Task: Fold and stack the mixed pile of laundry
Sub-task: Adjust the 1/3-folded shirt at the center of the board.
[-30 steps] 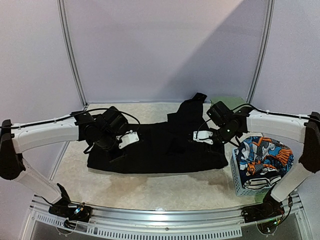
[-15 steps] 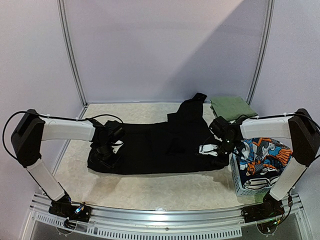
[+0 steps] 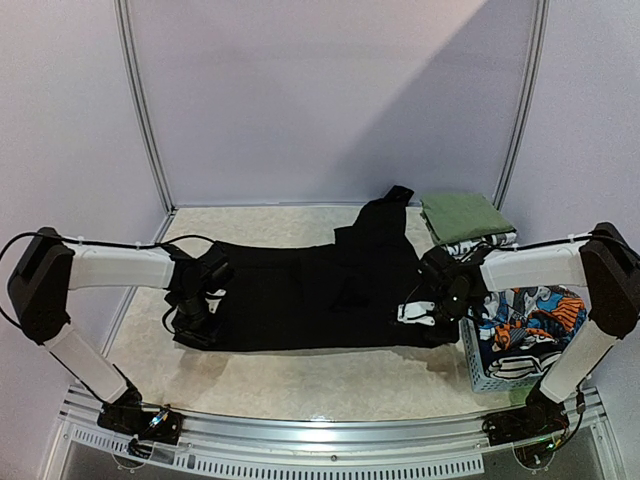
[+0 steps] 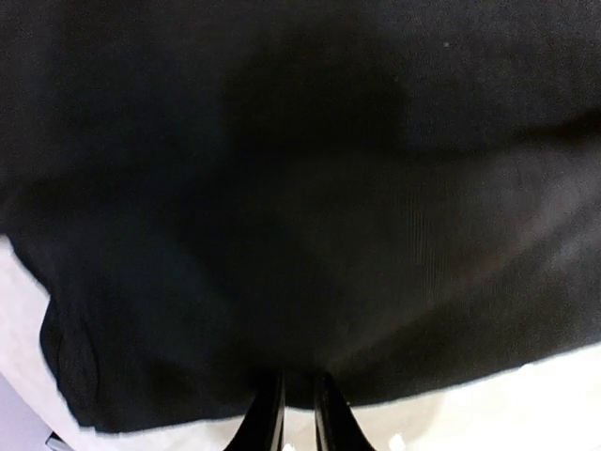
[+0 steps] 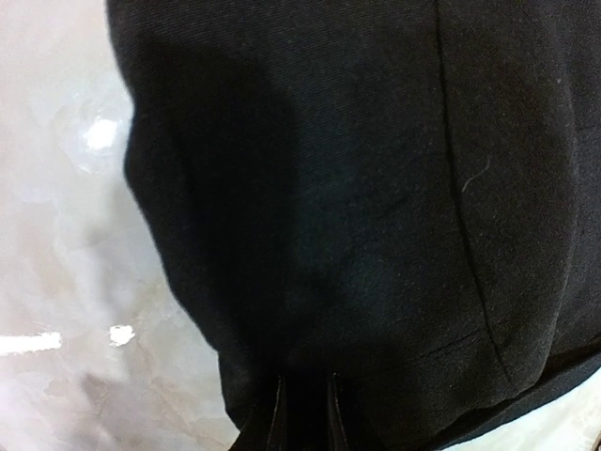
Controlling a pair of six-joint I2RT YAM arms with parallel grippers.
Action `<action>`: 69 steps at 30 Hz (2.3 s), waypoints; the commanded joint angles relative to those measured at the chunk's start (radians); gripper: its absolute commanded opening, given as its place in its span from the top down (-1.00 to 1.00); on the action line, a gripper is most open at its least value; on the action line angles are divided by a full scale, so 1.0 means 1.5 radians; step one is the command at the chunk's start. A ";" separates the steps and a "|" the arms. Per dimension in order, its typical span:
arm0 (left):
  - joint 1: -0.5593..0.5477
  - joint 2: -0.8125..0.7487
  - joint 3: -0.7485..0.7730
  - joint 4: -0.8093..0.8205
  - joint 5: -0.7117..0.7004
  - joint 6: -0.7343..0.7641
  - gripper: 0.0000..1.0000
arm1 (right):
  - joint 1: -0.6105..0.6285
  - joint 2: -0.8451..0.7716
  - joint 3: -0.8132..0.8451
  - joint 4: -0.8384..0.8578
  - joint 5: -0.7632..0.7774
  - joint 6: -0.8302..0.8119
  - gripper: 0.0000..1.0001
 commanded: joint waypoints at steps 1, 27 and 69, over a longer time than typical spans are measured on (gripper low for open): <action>0.010 -0.068 0.044 -0.056 -0.018 -0.020 0.74 | 0.007 -0.044 0.032 -0.064 -0.029 0.022 0.67; -0.211 -0.058 0.069 0.186 0.051 0.602 0.06 | -0.071 -0.024 0.059 -0.150 -0.122 -0.144 0.02; -0.348 0.068 0.109 0.065 0.166 0.525 0.56 | 0.099 -0.187 -0.142 -0.047 0.061 -0.141 0.41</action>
